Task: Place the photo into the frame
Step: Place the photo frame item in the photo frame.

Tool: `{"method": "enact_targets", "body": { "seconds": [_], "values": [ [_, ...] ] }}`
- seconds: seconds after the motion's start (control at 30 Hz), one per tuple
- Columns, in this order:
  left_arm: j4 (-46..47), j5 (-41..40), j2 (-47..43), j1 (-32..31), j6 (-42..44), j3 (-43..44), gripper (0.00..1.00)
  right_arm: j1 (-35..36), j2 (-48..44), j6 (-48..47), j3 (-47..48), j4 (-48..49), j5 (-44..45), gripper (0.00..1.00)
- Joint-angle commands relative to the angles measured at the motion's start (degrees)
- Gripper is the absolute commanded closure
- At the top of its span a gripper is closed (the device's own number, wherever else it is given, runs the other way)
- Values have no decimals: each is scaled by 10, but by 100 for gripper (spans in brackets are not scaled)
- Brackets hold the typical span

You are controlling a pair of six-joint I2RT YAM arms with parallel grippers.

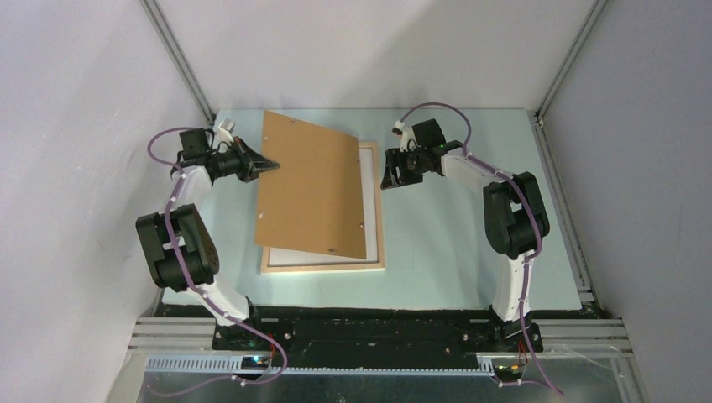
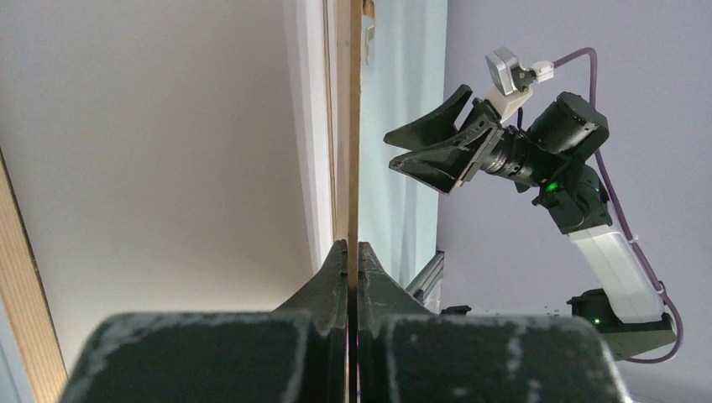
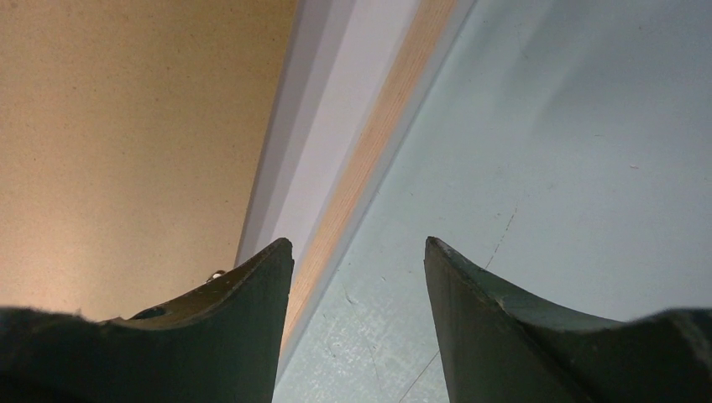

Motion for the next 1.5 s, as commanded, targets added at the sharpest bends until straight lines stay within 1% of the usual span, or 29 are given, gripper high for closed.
{"method": "enact_targets", "body": {
  "seconds": [0.0,0.77,1.47],
  "values": [
    [24,41,-2,-13,-26,32,100,-9,-7,4,13,2,-7,37],
    [53,24,19,-49,-59,39,100,-29,-27,4,-13,8,-14,37],
    [106,12,15,-63,-92,0,100,-35,-34,5,-22,10,-15,38]
  ]
}}
